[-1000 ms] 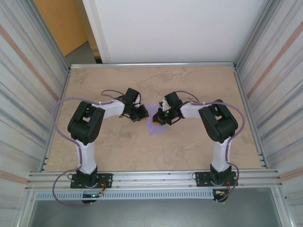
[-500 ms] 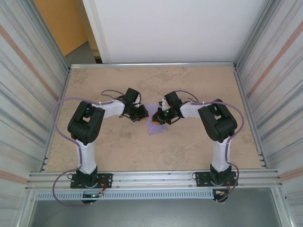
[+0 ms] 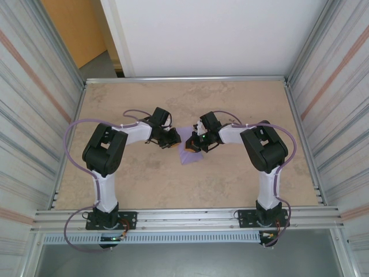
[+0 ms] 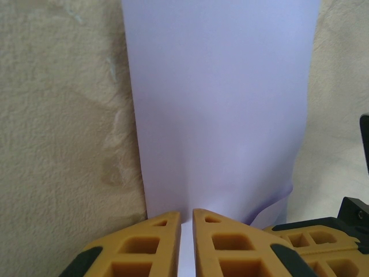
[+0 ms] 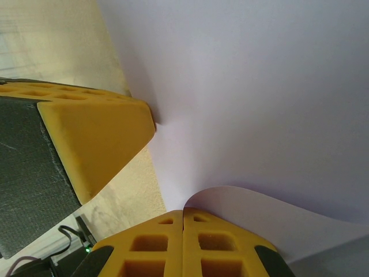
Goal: Fold a paper plane with a square sheet of paper (pick it up from the middle)
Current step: Second fold the triangle at the center of the table.
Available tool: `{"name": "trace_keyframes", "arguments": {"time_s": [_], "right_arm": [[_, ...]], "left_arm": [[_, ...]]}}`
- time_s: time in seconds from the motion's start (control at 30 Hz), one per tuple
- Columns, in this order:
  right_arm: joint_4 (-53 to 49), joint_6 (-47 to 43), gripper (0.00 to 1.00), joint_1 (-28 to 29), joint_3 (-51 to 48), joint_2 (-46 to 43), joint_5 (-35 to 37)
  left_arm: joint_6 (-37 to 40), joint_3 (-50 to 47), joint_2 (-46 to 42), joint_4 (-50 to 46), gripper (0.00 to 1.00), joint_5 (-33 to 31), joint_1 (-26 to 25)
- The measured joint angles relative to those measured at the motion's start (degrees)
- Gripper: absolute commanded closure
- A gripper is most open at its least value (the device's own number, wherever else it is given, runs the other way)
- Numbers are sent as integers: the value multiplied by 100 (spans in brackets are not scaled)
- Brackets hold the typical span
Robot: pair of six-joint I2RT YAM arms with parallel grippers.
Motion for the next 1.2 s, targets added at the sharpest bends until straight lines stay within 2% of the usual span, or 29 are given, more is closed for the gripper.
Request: {"name": "trace_keyframes", "arguments": {"time_s": [0.5,1.0,1.2], "right_arm": [[-24,-4,93,0,42,90,7],[-66,-31,79,0,96,94,-17],[-66,-46,72,0,129,92,-72]], "left_arm": [[0,0,0,0,84,0,0],[0,103,-13,-227,83,-35,-2],[0,122,-334,-393,80,-181,70]]}}
